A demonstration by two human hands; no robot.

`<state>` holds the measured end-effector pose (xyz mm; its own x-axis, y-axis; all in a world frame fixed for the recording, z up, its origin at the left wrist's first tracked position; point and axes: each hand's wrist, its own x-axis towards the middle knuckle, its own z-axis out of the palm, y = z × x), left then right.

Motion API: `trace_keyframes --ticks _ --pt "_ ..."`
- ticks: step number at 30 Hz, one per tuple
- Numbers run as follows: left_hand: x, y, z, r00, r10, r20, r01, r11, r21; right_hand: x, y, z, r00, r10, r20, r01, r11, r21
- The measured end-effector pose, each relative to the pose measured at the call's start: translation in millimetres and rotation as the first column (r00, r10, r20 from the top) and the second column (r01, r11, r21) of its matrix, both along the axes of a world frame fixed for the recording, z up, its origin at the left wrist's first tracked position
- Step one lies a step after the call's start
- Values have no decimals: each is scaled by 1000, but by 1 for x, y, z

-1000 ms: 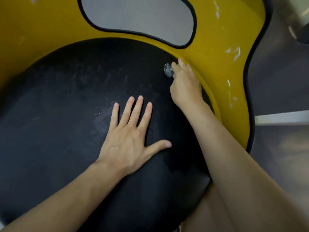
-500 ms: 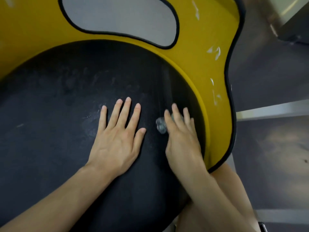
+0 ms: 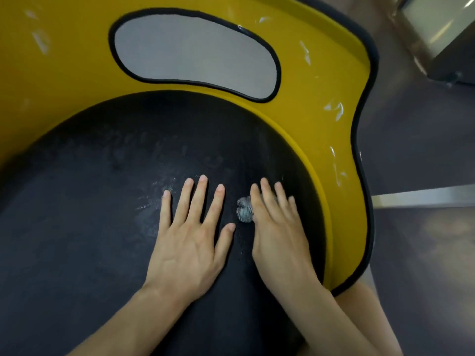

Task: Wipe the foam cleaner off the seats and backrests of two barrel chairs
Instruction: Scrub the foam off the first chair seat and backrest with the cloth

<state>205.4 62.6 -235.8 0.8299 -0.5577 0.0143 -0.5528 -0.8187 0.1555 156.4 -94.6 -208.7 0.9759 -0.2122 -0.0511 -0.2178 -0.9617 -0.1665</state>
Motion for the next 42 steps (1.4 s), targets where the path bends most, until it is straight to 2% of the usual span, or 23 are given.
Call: trace_keyframes --ticks 5,7,10,12,13,15,17,19,21,24,26,30,33,37,40,42 --pt "0 1 0 1000 2 2 -2 1000 7 102 -26 -2 985 -150 89 153 988 -33" --pt "0 1 0 1000 7 0 -7 1000 9 132 -41 0 973 -211 92 212 977 2" --pt "0 0 0 1000 12 -5 -12 1000 9 149 -51 -3 937 -296 188 287 955 74" --pt "0 0 0 1000 13 -7 -12 1000 9 148 -41 -5 937 -250 242 241 968 67" --pt "0 0 0 1000 13 -5 -13 1000 8 147 -35 -5 954 -174 245 164 985 62" --pt "0 0 0 1000 15 -1 -15 1000 12 146 -24 -6 976 9 217 -22 998 57" --pt "1 0 0 1000 13 1 -13 1000 16 144 -21 -7 982 75 176 -83 996 41" --pt "1 0 -1 1000 9 6 -9 1000 16 139 -30 -8 983 10 181 -17 999 36" --pt "0 0 -1 1000 11 10 -11 1000 12 122 -44 -6 977 -135 167 125 990 69" --pt "0 0 -1 1000 11 2 -11 1000 7 86 -59 -3 920 -360 158 347 932 105" --pt "-1 0 -1 1000 13 1 -13 1000 8 66 -54 -5 909 -392 144 379 919 110" --pt "-1 -1 -1 1000 18 2 -18 1000 11 74 -37 -7 940 -304 158 300 953 48" --pt "0 0 1 1000 18 4 -18 1000 15 107 -18 -6 984 -100 151 92 994 60" --pt "0 2 0 1000 10 -3 -10 1000 27 112 3 -2 986 133 100 -139 989 56" --pt "0 4 -1 1000 16 8 -16 1000 27 61 -10 -6 993 89 76 -92 995 47" --pt "0 2 0 1000 16 11 -16 1000 16 39 -27 -5 993 -70 91 67 997 37"
